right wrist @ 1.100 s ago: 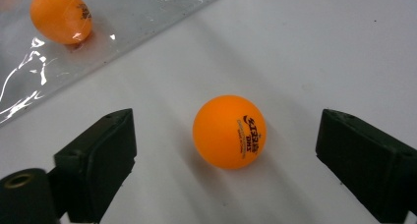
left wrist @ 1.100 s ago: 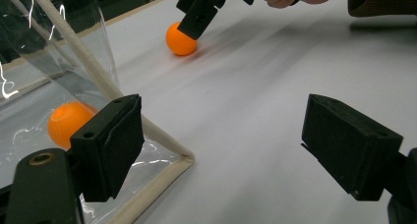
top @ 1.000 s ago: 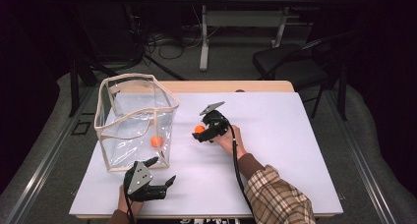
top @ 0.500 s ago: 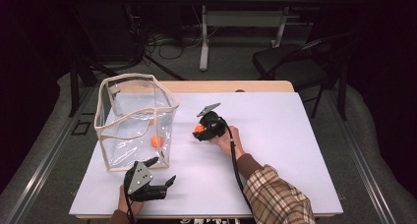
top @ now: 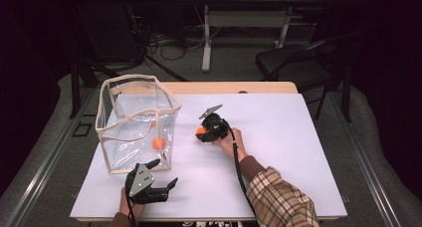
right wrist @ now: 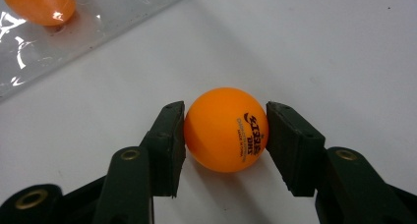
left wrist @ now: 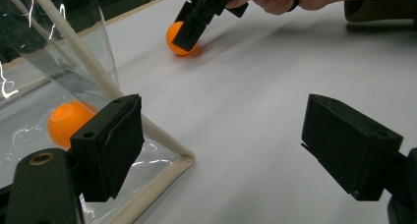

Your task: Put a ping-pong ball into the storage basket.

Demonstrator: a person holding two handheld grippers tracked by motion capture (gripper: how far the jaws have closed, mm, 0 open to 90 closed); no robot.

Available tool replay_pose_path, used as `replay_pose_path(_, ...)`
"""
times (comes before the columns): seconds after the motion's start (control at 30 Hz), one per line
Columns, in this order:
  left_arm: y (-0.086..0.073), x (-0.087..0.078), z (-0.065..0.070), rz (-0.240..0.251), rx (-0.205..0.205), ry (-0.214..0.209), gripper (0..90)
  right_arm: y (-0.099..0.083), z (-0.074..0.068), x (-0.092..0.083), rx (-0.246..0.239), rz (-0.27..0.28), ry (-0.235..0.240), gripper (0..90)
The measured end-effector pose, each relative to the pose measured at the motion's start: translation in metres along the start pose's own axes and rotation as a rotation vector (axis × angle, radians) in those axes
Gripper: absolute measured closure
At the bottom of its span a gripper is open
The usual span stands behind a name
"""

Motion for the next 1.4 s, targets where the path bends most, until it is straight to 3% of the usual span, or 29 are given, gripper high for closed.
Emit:
replay_pose_path(0.8,0.000,0.000,0.000,0.002,0.002,0.002,15.9,0.004,0.004,-0.024,0.014,0.052,-0.017,50.2)
replay_pose_path(1.4,0.000,-0.001,-0.001,0.004,0.000,0.005,15.9,0.008,0.003,-0.036,-0.012,0.076,-0.015,50.2)
Point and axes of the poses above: each handheld gripper's, and its own axes: x roughly forward along the jaws, y roughly out of its top, z roughly to its right, the point moved 5 cm from there along x, roughly forward along the jaws, and after that the axes turned 1 degree about -z, right-handed, at the moved point
